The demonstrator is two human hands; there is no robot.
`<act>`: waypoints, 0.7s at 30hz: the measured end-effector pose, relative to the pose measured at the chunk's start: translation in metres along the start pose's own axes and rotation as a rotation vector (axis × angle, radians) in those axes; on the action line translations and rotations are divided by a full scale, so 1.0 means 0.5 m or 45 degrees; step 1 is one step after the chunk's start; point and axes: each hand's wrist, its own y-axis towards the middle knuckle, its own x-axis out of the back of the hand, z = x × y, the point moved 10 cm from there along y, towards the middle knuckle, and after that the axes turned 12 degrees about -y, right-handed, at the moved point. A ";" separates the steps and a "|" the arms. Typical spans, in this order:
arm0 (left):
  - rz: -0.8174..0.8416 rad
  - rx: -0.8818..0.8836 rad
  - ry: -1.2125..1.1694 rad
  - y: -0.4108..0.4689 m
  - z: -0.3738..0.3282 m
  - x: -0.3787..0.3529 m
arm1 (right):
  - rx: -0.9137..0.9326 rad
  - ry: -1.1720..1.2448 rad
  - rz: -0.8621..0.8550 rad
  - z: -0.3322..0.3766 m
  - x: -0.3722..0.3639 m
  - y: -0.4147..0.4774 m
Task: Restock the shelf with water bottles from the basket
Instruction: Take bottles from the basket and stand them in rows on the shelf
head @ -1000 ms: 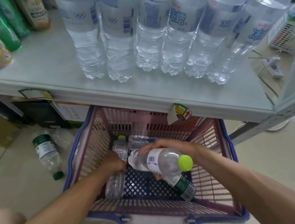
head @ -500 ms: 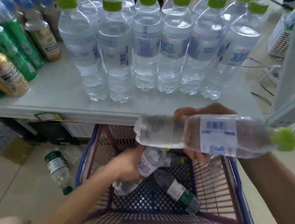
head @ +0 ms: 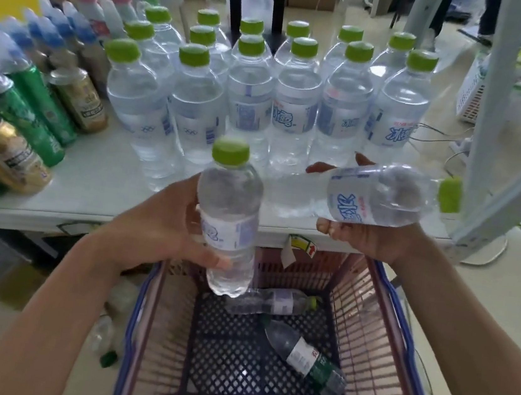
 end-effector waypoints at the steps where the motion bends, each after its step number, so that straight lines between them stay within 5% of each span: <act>1: -0.049 -0.044 -0.040 0.006 -0.012 0.009 | 0.064 0.160 -0.023 0.001 0.012 0.005; 5: -0.280 -0.137 -0.136 0.029 -0.041 0.036 | 0.070 0.276 0.150 0.017 -0.047 0.014; 10: -0.430 -0.157 -0.172 0.044 -0.045 0.047 | -0.140 0.149 -0.287 0.012 -0.003 0.041; 21: -0.731 -0.280 -0.171 0.062 -0.036 0.003 | -0.131 0.073 -0.460 0.046 -0.006 0.057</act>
